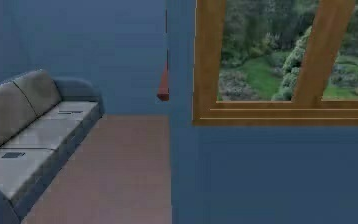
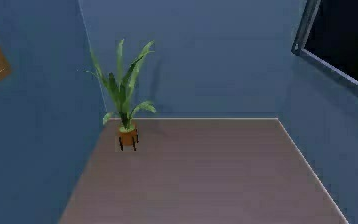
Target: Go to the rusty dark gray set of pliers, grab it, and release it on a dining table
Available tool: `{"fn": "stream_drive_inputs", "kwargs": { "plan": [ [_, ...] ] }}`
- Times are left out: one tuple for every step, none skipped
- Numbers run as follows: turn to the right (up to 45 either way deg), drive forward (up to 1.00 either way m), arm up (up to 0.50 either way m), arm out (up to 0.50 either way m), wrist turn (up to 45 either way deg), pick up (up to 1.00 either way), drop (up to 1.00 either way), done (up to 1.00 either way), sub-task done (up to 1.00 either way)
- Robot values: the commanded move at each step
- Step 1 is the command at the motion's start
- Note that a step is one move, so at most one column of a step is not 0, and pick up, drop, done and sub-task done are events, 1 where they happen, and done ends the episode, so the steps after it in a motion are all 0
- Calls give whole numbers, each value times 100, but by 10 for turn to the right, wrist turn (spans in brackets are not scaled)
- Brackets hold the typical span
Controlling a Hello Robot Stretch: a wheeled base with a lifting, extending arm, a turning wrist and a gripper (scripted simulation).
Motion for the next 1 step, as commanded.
{"fn": "stream_drive_inputs", "kwargs": {
  "plan": [
    [-450,0,0,0,0,0,0,0,0]
  ]
}}
